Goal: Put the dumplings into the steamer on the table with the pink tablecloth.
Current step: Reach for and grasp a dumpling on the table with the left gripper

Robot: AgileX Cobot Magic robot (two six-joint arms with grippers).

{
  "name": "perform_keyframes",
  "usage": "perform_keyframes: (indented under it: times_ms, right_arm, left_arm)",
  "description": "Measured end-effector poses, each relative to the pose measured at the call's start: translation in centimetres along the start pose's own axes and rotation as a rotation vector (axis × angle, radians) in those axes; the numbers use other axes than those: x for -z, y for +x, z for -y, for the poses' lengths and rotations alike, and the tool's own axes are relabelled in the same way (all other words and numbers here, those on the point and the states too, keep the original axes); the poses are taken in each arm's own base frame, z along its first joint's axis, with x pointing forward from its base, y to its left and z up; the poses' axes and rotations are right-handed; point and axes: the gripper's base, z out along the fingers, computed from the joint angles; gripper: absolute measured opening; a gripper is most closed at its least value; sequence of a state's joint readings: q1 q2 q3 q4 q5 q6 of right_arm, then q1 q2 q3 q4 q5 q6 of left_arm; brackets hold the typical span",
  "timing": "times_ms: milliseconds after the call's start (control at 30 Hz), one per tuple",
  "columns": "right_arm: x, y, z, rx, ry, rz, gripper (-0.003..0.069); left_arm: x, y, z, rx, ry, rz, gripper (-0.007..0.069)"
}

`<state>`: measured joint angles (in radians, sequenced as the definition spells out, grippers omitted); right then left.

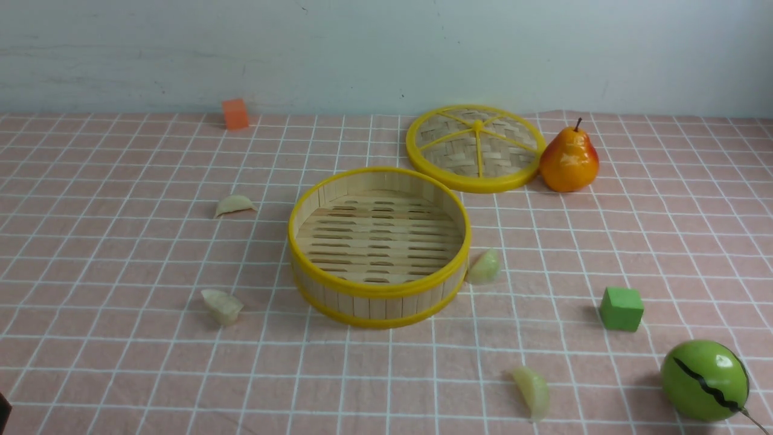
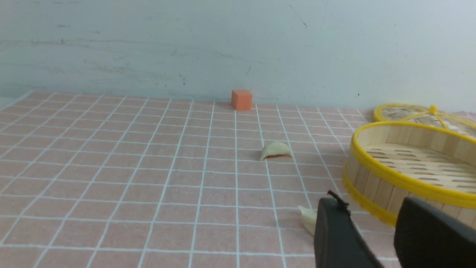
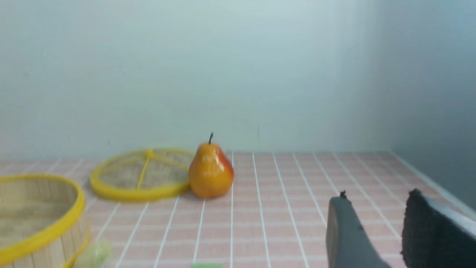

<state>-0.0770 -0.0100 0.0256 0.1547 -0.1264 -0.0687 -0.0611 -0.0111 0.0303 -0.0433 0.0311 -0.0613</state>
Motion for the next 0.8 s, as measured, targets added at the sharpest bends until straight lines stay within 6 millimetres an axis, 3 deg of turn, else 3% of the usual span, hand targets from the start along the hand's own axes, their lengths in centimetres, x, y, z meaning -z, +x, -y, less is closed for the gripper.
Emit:
perform_keyframes:
  times_ms: [167, 300, 467, 533, 567, 633, 667, 767, 800]
  right_arm:
    - [0.1, -1.0, 0.1, -0.197, -0.001, 0.115, 0.0240]
    - [0.2, -1.7, 0.1, -0.511, -0.031, 0.183, 0.0240]
    - [0.1, -1.4, -0.2, -0.505, -0.056, 0.142, 0.0182]
    - [0.1, -1.3, -0.3, -0.462, -0.063, 0.135, 0.0140]
    - [0.1, -1.6, -0.5, -0.388, -0.076, 0.129, 0.0068]
    - [-0.3, -2.5, -0.7, -0.306, -0.085, 0.111, -0.0002]
    - [-0.4, -2.5, -0.8, -0.290, -0.085, 0.105, -0.0005]
    - [-2.1, -4.1, -1.0, -0.165, -0.073, 0.002, -0.0007]
    - [-2.2, -4.1, -1.0, -0.159, -0.070, -0.011, -0.0007]
  left_arm:
    - [0.0, -0.7, 0.0, 0.102, 0.007, 0.076, 0.0237]
    - [0.2, -2.0, -0.2, 0.545, 0.044, 0.229, 0.0237]
    - [0.6, -3.1, -0.6, 0.887, 0.100, 0.356, 0.0237]
    - [0.7, -3.4, -0.7, 0.920, 0.113, 0.394, 0.0237]
    - [0.8, -3.7, -0.7, 0.928, 0.126, 0.434, 0.0237]
    - [0.9, -4.4, -0.6, 0.907, 0.136, 0.452, 0.0237]
    - [0.8, -4.6, -0.6, 0.901, 0.137, 0.454, 0.0237]
    - [0.3, -7.7, 0.2, 0.705, 0.160, 0.471, 0.0237]
    - [0.3, -7.7, 0.3, 0.691, 0.161, 0.471, 0.0237]
